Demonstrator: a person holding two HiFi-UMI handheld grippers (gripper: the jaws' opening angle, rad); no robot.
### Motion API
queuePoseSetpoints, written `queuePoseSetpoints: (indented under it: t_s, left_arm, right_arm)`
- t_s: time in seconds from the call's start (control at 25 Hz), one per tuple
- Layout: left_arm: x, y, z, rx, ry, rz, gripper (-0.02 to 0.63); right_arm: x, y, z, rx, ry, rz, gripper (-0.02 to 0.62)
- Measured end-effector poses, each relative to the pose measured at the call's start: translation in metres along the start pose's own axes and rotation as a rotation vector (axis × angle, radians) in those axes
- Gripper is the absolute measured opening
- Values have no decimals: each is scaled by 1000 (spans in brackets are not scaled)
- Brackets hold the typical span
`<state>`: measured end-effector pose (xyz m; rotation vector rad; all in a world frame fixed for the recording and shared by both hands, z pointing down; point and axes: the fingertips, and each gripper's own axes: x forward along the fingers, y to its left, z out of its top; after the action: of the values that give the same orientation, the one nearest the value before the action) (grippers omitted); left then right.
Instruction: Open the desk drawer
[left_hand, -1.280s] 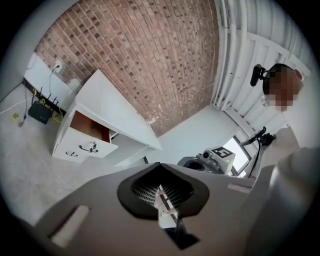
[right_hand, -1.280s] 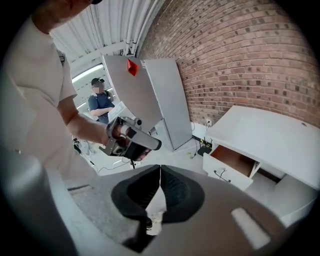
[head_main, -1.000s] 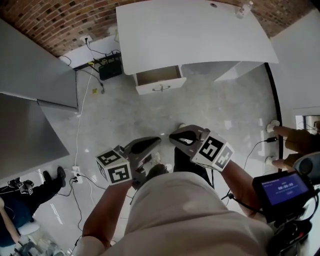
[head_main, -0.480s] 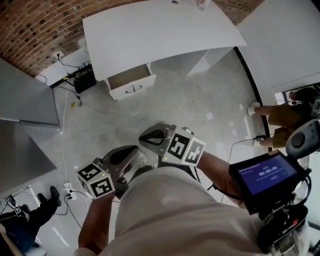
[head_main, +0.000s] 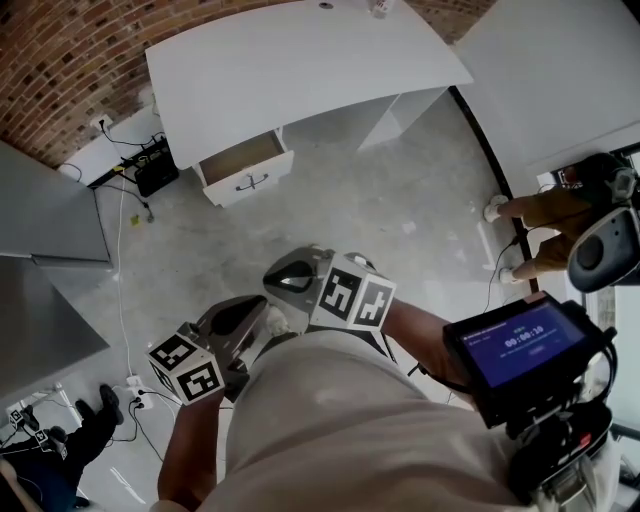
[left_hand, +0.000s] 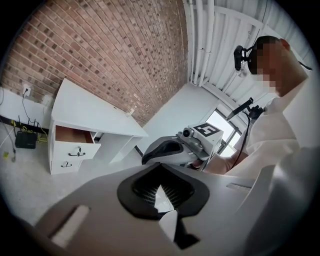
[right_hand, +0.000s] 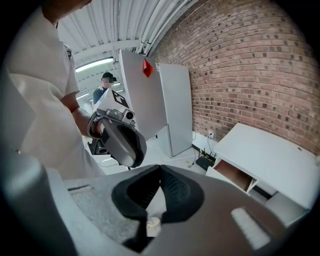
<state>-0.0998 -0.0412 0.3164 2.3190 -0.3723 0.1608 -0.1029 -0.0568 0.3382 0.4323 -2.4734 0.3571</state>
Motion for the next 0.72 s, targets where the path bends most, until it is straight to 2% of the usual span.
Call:
queuePoseSetpoints:
  t_s: [0.32, 0.72]
  left_arm:
    - [-1, 1, -5, 8, 13, 13, 3]
    - [-4, 4, -5, 27, 25, 42, 3]
  right_arm:
    - [1, 4, -1, -13, 8, 8, 3]
    - [2, 3, 0, -79, 46, -10, 3]
